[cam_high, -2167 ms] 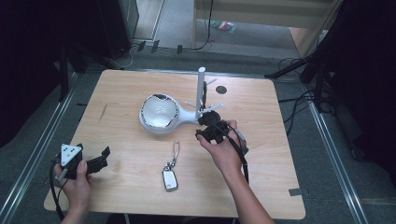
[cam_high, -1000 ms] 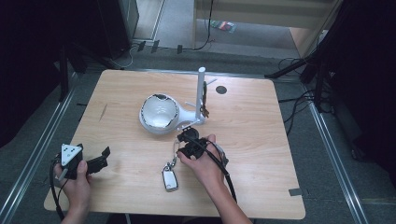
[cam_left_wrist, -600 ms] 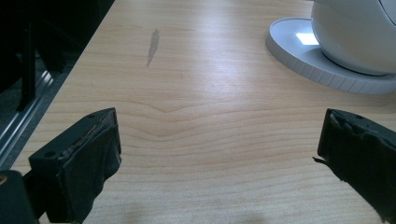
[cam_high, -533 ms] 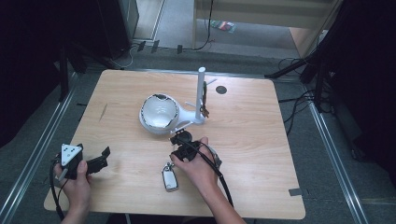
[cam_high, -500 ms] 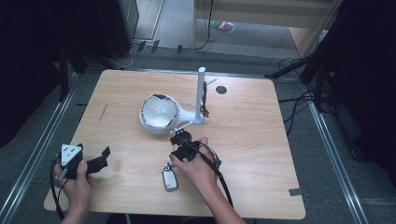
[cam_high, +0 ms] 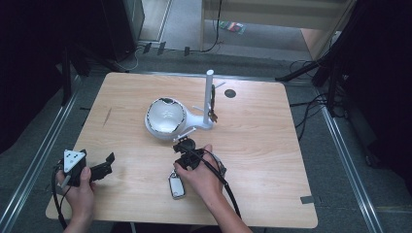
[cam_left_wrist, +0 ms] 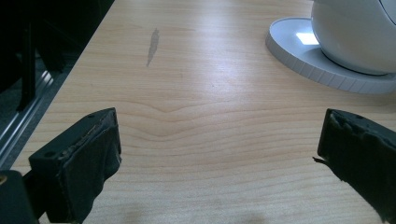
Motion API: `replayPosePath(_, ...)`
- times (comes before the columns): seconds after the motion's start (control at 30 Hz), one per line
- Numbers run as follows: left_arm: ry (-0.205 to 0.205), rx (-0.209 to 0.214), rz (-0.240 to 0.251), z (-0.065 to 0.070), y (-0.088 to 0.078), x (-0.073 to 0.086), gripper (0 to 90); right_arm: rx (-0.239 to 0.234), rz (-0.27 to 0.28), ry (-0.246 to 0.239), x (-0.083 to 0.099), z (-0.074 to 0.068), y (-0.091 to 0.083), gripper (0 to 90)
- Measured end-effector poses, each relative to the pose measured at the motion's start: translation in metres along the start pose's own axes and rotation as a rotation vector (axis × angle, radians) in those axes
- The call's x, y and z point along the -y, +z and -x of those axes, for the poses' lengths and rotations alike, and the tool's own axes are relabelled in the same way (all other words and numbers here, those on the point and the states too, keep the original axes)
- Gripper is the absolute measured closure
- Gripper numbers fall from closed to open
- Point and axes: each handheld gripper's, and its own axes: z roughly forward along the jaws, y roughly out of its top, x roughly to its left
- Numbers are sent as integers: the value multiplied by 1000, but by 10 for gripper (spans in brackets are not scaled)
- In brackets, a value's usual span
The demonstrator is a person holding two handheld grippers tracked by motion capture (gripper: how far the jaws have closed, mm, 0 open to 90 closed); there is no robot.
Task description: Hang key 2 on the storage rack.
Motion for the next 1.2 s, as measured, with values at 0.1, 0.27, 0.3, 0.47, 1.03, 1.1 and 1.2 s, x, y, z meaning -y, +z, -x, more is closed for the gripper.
replayPosePath(0.1, 1, 0, 0, 0, 0, 0, 0, -8, -20, -12, 0, -2, 3, 622)
replayPosePath(0.27, 1, 0, 0, 0, 0, 0, 0, 12, -39, -30, 2, -3, 6, 693)
replayPosePath(0.3, 1, 0, 0, 0, 0, 0, 0, 16, -38, -30, 2, -3, 6, 709)
replayPosePath(0.47, 0, 0, 0, 0, 0, 0, 0, 30, -36, -41, 2, -3, 6, 783)
replayPosePath(1.03, 1, 0, -1, 0, 0, 0, 0, 41, 50, -54, 12, 3, -7, 835)
replayPosePath(1.1, 2, -1, -2, 0, 0, 0, 0, 46, 78, -55, 14, 4, -12, 835)
replayPosePath(1.2, 1, -2, 1, 0, 0, 0, 0, 48, 99, -52, 16, 5, -17, 836)
